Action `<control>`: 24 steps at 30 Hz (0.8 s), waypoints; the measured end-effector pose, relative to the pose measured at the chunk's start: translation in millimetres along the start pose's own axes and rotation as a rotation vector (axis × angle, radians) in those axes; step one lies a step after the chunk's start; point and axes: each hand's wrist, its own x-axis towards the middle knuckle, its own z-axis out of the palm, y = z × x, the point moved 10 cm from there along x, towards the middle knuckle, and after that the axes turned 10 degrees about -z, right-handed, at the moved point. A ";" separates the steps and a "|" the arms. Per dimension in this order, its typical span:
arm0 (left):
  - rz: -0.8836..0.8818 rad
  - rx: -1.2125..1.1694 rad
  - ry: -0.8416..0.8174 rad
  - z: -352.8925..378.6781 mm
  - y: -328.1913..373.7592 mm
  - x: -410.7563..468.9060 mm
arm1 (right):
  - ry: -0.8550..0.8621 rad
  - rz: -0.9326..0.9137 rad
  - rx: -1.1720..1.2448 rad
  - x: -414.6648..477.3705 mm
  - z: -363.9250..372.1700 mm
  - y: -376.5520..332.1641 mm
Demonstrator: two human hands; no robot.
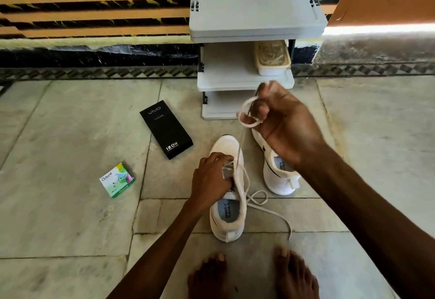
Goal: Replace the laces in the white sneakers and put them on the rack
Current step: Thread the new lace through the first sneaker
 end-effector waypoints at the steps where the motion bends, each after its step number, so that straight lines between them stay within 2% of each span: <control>1: -0.001 -0.020 -0.002 0.1 -0.8 -0.6 | 0.049 -0.019 -0.152 -1.5 -11.8 8.1; 4: -0.002 -0.042 -0.002 -0.2 -2.0 -1.4 | 0.160 -0.066 -0.405 -8.2 -34.2 23.3; 9: -0.011 -0.018 -0.005 0.9 -1.6 -1.2 | 0.153 -0.275 -0.677 -10.4 -20.5 -11.9; 12: -0.011 0.009 0.009 1.9 0.0 -1.2 | 0.135 -0.341 -0.615 -2.8 -8.7 -36.5; 15: -0.020 0.014 0.019 2.6 -0.4 -1.8 | 0.102 -0.244 -0.328 2.1 5.4 -36.8; 18: -0.035 -0.007 0.038 1.3 -2.0 -3.0 | 0.069 -0.209 -0.193 2.6 20.9 -38.3; 21: -0.033 -0.022 0.051 0.4 -3.1 -3.9 | 0.066 -0.202 -0.160 1.7 27.8 -40.8; 24: -0.017 -0.035 0.056 0.9 -2.0 -4.9 | 0.127 0.005 -0.312 -2.0 11.3 -24.0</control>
